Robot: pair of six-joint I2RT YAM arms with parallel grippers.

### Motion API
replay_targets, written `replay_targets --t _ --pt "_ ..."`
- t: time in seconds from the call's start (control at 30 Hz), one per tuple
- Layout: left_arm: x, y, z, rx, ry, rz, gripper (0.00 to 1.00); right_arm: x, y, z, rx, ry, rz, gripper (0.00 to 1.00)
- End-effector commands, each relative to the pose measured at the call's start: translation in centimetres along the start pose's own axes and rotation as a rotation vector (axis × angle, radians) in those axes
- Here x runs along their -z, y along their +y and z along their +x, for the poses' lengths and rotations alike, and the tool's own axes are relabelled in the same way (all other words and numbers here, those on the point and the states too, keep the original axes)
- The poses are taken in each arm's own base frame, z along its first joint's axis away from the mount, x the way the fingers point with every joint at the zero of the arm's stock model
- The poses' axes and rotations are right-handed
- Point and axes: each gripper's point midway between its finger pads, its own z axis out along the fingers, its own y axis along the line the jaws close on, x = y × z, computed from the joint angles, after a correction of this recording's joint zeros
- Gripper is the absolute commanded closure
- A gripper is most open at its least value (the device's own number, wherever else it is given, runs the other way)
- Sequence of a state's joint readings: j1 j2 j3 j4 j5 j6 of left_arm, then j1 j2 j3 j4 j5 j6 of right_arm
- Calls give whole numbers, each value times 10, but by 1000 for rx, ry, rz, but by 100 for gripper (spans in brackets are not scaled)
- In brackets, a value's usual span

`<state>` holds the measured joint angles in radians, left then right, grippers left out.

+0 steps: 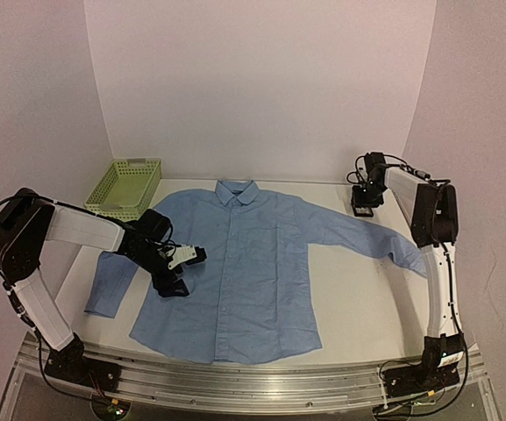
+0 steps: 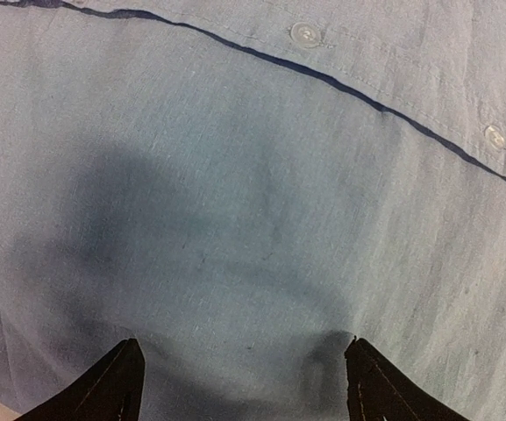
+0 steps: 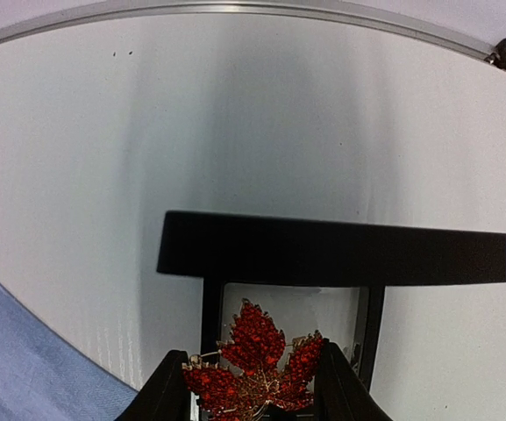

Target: Pin the brooch onto the clothing

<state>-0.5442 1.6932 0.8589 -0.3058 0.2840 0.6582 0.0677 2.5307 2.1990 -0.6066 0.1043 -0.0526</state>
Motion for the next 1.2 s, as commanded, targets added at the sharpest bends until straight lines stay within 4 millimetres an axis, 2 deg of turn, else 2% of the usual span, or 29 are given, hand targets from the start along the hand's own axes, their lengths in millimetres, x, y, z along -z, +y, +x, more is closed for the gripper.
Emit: replay_targets --t 0.0,0.23,0.47,0.6,0.73,0.9,1.0,1.07,1.17 --pt "12 12 -19 -32 -52 -44 20 49 3 -39 12 -107 -10 72" --pt "23 20 -32 -44 -79 -82 18 74 23 -34 60 -109 -66 73" --pt "41 25 -52 -60 -130 -104 15 114 74 -29 158 -132 -159 74" --pt "60 25 -67 -87 -189 -122 15 149 123 -25 212 -162 -290 75" --pt "86 31 -96 -118 -289 -143 15 192 181 -20 265 -196 -451 76" --pt "134 49 -132 -221 -498 -134 14 256 240 -15 305 -237 -704 77" --pt "156 50 -148 -403 -596 -146 14 292 277 7 407 -258 -795 77" --pt "168 44 -160 -551 -659 -157 14 316 301 24 472 -270 -874 77" --pt "189 29 -179 -749 -765 -136 15 340 334 57 548 -247 -978 77"
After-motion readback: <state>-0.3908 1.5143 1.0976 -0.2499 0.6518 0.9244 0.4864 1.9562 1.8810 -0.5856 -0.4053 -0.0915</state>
